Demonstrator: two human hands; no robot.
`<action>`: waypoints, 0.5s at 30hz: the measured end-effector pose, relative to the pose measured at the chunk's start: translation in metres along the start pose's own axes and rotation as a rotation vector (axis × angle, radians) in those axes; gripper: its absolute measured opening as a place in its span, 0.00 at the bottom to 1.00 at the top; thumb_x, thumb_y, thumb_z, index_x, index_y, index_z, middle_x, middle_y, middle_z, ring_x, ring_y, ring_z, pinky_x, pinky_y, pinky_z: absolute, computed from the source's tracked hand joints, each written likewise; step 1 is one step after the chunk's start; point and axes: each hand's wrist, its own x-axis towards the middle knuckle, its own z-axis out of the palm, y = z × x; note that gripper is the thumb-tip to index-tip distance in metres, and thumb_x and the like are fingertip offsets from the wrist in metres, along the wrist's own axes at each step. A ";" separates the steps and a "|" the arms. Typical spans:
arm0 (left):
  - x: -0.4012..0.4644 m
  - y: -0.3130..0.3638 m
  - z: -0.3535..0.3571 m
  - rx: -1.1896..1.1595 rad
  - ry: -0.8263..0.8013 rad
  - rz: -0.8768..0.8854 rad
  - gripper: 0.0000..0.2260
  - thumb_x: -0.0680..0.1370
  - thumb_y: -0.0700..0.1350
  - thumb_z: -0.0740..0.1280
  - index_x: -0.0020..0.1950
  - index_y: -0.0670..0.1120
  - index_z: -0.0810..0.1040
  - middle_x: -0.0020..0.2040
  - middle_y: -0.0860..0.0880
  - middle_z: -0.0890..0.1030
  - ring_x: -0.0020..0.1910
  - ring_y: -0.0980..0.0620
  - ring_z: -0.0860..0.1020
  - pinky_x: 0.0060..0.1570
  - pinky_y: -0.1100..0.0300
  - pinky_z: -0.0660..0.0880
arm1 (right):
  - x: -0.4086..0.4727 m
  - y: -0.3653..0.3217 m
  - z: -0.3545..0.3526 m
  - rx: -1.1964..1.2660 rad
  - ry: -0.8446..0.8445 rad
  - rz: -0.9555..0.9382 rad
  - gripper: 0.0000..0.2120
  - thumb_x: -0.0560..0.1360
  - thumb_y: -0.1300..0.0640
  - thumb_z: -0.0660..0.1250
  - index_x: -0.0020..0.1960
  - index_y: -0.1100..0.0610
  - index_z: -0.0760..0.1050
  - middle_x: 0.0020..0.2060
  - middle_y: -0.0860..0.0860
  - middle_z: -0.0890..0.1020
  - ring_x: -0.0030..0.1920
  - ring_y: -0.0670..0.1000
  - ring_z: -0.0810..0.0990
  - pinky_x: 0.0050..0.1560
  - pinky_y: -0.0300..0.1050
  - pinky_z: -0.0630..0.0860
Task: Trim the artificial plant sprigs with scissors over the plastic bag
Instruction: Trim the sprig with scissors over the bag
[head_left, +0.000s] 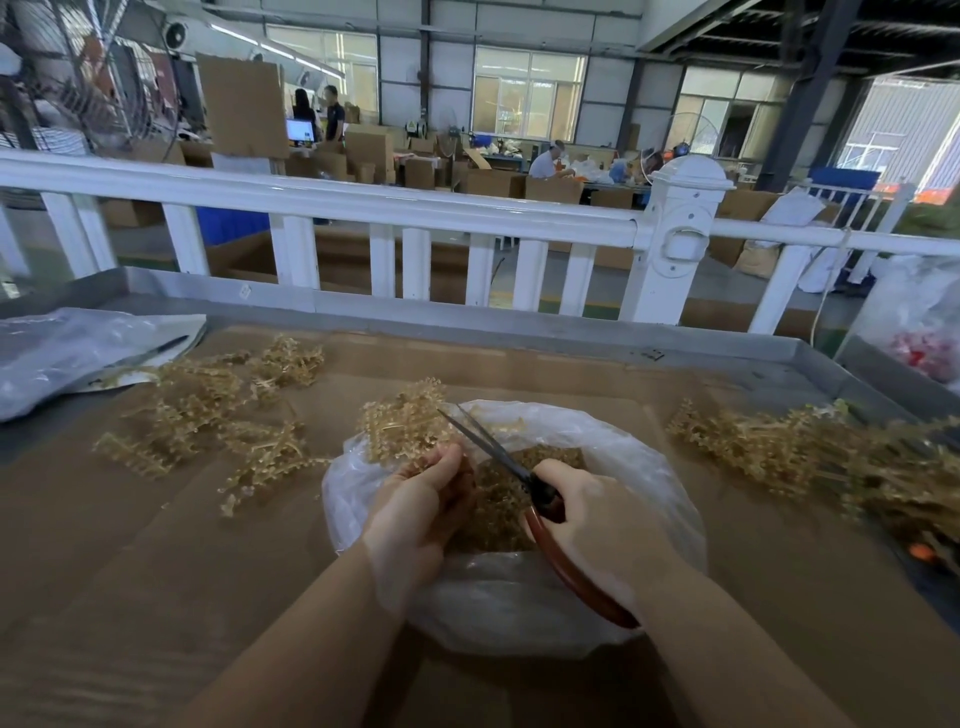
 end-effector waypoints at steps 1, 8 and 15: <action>0.000 0.001 -0.001 -0.008 -0.015 -0.008 0.04 0.76 0.38 0.68 0.41 0.44 0.78 0.30 0.49 0.81 0.34 0.53 0.78 0.39 0.61 0.78 | 0.000 0.001 0.002 -0.002 -0.012 0.007 0.03 0.77 0.49 0.62 0.46 0.47 0.71 0.35 0.43 0.77 0.37 0.43 0.75 0.35 0.33 0.65; -0.002 0.002 -0.004 -0.019 -0.073 -0.042 0.07 0.77 0.38 0.66 0.39 0.43 0.78 0.29 0.48 0.81 0.26 0.54 0.80 0.24 0.64 0.76 | -0.004 0.006 0.005 -0.026 -0.028 -0.006 0.04 0.77 0.49 0.62 0.49 0.48 0.72 0.38 0.45 0.79 0.39 0.45 0.76 0.36 0.35 0.65; 0.003 0.001 -0.007 0.027 -0.069 -0.051 0.07 0.77 0.38 0.65 0.39 0.43 0.77 0.34 0.46 0.81 0.35 0.50 0.80 0.39 0.56 0.78 | -0.005 0.006 0.005 -0.111 0.004 -0.058 0.06 0.76 0.47 0.60 0.50 0.48 0.71 0.39 0.45 0.79 0.41 0.46 0.76 0.41 0.39 0.72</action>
